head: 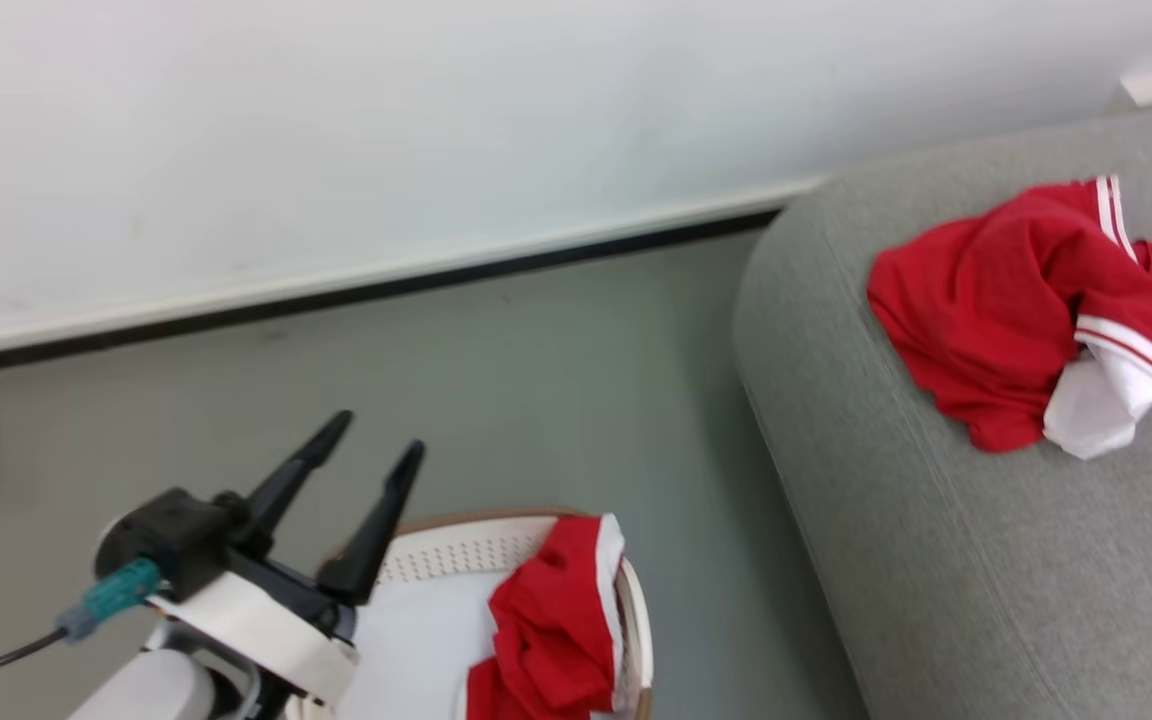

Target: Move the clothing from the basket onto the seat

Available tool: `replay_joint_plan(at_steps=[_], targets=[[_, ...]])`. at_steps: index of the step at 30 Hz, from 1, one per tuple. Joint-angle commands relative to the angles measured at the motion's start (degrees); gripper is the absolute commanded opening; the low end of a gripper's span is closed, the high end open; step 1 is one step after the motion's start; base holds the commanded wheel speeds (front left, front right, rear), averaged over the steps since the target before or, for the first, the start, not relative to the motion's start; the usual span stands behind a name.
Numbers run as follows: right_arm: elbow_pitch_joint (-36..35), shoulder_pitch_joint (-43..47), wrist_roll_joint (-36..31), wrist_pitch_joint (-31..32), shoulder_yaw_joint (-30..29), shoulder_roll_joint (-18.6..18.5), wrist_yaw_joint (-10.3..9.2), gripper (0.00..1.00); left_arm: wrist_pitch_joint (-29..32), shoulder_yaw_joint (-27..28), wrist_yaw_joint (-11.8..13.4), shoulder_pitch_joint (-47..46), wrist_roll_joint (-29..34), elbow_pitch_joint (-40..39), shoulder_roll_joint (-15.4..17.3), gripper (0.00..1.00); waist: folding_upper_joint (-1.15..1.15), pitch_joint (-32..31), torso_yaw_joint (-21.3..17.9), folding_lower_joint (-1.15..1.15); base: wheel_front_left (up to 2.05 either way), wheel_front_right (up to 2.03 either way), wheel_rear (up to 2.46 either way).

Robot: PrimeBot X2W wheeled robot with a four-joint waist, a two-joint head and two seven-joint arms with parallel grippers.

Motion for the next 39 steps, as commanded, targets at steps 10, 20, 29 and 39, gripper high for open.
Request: replay_joint_plan(at_steps=[10, 20, 29, 39], targets=[[-0.8, 2.3, -0.4, -14.5, 4.2, 6.7, -0.14, 1.0, 0.0, 13.1, 2.3, 6.8, 0.9, 4.6, -3.7, 1.0, 0.0, -8.2, 6.4, 0.01, 0.0, 0.0, 0.0], [-1.2, 15.1, -4.4, -32.2, 4.9, 18.2, -0.15, 1.0, 0.0, 25.4, 2.1, 13.8, 6.0, 4.1, -10.5, 1.0, 0.0, -9.6, 8.7, 0.01, 0.0, 0.0, 0.0], [4.5, 22.7, -7.6, -43.9, 6.5, 22.3, -0.15, 1.0, 0.0, 33.6, -2.2, 20.1, 12.5, 4.1, -18.1, 1.0, 0.0, -9.7, 8.3, 0.01, 0.0, 0.0, 0.0], [7.9, 20.9, -6.1, -46.3, 7.6, 22.7, -0.15, 1.0, 0.0, 37.8, -6.0, 19.2, 16.4, 5.9, -21.3, 1.0, 0.0, -9.2, 7.4, 0.01, 0.0, 0.0, 0.0]])
